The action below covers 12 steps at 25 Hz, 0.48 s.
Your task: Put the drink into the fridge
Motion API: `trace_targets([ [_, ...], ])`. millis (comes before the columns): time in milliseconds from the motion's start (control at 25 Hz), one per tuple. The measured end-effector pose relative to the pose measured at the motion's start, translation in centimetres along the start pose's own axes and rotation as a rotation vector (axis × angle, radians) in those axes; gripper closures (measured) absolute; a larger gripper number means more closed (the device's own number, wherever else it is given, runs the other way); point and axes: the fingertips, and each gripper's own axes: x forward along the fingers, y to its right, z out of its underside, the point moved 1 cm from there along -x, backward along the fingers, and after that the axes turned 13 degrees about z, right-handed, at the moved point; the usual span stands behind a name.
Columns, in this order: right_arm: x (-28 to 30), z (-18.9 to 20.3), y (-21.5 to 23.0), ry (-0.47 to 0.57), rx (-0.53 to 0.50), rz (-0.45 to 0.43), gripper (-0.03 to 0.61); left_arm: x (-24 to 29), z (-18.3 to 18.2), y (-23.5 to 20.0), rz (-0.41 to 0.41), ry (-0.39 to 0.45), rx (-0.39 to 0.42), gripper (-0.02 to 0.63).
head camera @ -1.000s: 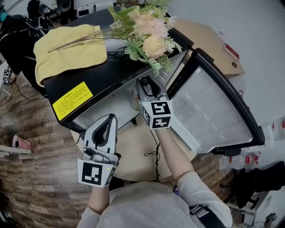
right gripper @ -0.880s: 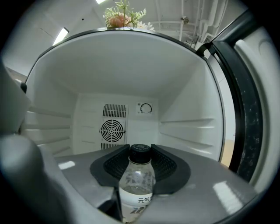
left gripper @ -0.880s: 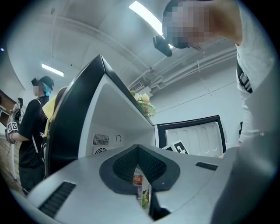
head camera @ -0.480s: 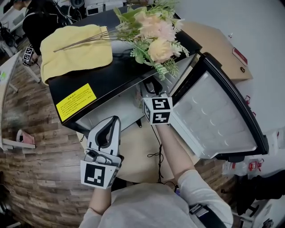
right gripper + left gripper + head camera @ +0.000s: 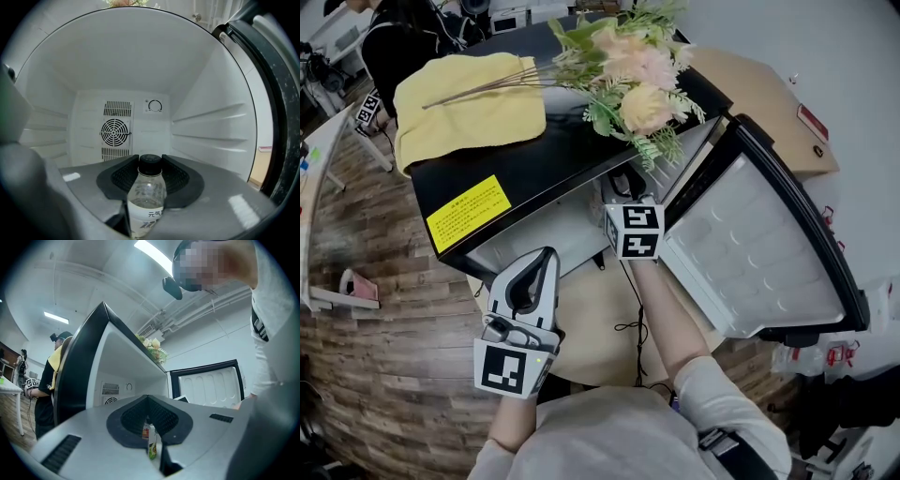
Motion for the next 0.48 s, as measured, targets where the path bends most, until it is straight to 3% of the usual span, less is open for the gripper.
trace_targets([
  [480,-0.57,0.20,-0.63,-0.023,-0.039,-0.018,0.411,-0.25,-0.37,0.29,0.012,0.007,0.001,0.606],
])
